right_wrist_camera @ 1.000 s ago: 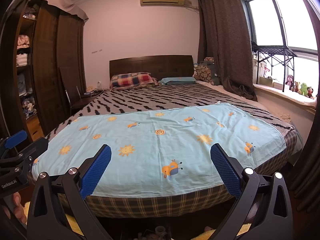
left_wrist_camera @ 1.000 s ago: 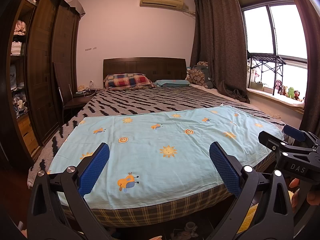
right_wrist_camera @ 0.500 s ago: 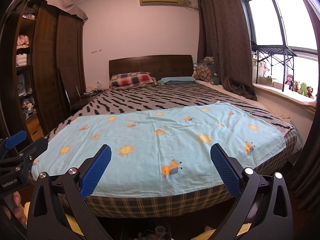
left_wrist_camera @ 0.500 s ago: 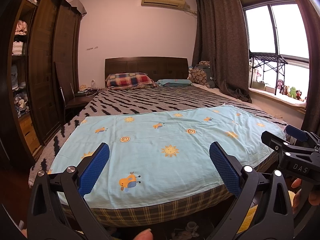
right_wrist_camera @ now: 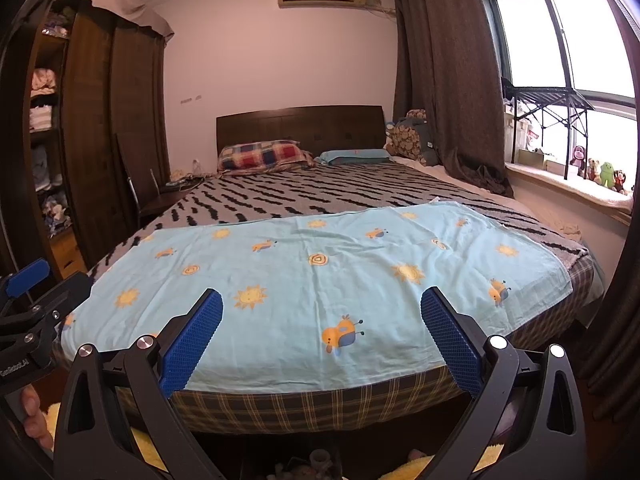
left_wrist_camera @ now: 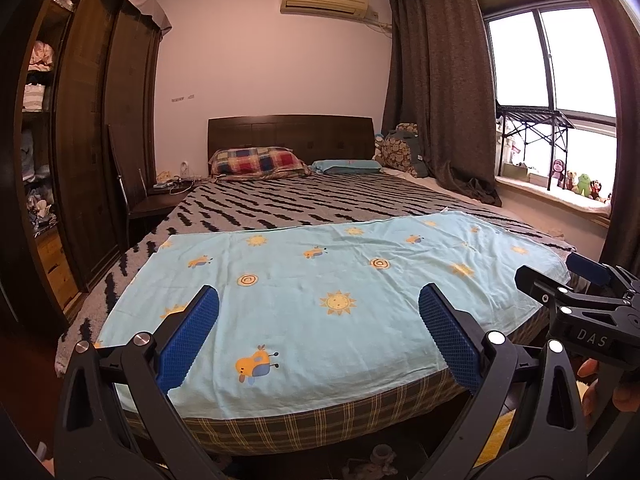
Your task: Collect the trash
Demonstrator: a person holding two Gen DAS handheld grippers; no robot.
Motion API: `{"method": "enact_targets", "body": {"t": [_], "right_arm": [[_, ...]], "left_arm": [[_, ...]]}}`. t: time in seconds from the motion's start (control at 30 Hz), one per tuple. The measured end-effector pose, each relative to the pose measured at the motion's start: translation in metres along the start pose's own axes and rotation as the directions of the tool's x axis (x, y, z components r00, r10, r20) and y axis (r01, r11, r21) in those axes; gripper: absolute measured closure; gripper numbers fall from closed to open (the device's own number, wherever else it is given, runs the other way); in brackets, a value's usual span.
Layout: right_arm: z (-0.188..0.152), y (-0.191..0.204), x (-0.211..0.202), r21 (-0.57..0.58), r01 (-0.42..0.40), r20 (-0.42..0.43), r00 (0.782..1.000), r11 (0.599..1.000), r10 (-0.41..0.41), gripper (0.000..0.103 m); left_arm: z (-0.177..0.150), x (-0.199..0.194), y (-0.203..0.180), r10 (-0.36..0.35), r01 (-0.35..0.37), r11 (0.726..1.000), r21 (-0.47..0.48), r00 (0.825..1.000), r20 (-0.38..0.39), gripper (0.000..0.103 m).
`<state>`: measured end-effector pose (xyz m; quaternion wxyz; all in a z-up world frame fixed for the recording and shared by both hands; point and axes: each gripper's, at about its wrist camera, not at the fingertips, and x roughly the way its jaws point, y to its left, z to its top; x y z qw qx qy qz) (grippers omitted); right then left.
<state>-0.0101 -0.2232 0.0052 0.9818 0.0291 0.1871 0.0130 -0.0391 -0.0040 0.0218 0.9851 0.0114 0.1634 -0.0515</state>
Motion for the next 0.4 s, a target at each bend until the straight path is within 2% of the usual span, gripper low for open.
{"method": "enact_targets", "body": {"t": [0.4], "right_arm": [[-0.0001, 0.0008, 0.0016, 0.002, 0.004, -0.004, 1.0, 1.0, -0.004, 0.003]], "left_arm": [[0.0025, 0.0015, 0.0061, -0.004, 0.004, 1.0, -0.03, 1.0, -0.01, 0.008]]}}
